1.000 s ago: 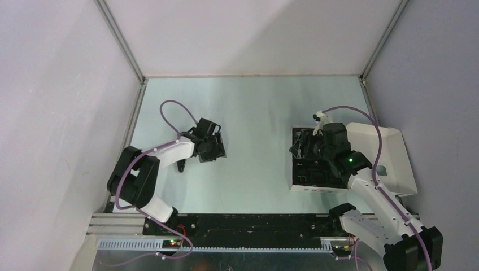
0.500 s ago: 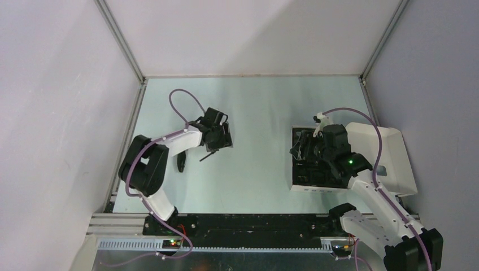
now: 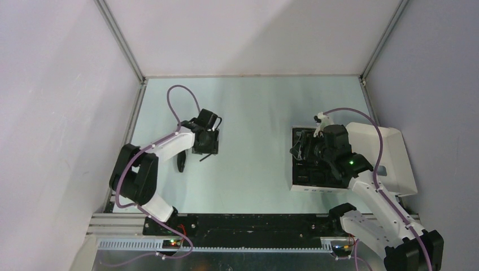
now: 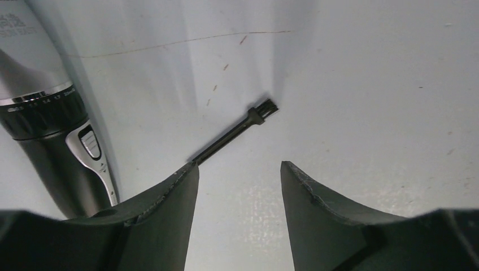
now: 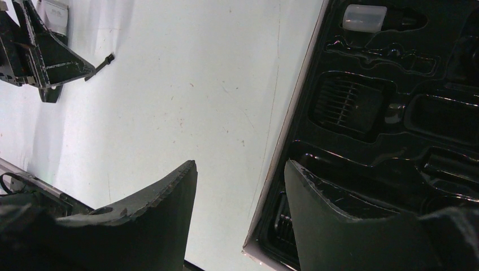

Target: Sort the hair-cutting tools

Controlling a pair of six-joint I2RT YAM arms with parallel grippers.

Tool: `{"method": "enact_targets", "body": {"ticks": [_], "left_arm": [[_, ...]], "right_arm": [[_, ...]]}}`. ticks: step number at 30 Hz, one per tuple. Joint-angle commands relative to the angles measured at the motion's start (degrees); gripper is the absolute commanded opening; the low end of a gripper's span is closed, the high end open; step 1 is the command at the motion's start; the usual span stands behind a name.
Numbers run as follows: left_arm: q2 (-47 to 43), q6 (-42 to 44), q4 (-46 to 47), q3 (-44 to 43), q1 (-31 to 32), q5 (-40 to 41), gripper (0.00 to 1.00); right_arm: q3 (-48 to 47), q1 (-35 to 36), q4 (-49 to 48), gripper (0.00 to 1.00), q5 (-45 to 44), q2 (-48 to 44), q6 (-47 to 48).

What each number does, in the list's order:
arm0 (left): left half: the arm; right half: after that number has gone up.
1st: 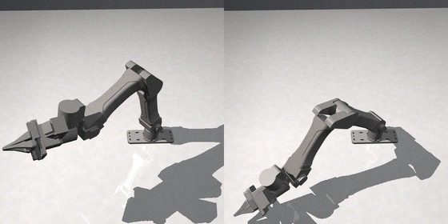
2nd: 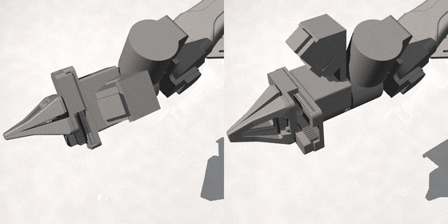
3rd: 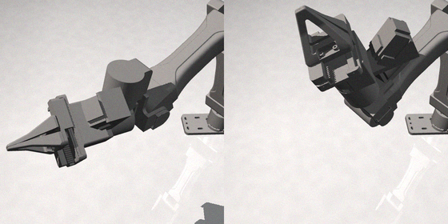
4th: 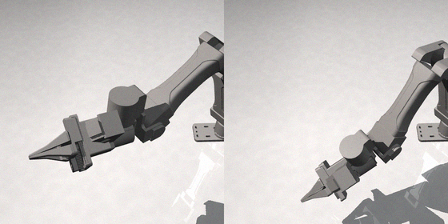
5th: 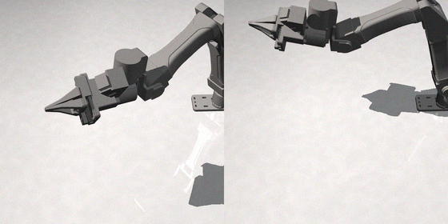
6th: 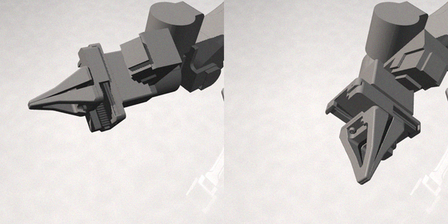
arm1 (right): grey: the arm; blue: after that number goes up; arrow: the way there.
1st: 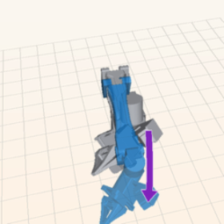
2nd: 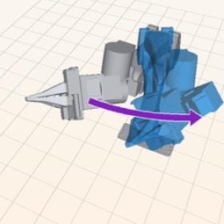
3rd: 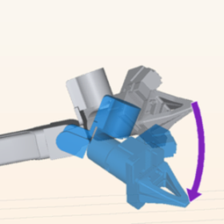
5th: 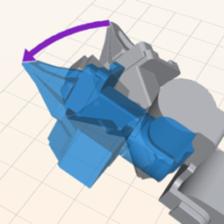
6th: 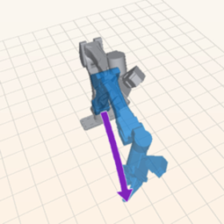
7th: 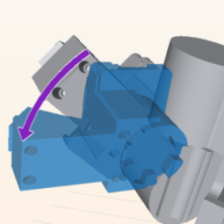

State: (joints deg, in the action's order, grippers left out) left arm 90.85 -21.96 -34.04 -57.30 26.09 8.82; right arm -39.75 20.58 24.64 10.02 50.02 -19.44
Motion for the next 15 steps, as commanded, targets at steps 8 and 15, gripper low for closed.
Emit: {"method": "enact_targets", "body": {"ticks": [8,15], "left_arm": [[4.38,3.32,-0.16,-0.31,-3.56,-1.8,0.59],[8.07,3.21,-1.43,-1.19,-3.94,-2.66,0.52]], "right_arm": [[0.03,0.33,-1.16,0.63,0.8,-1.36,-0.18],[0.09,0.29,-1.08,0.63,0.7,-1.5,-0.33]]}}
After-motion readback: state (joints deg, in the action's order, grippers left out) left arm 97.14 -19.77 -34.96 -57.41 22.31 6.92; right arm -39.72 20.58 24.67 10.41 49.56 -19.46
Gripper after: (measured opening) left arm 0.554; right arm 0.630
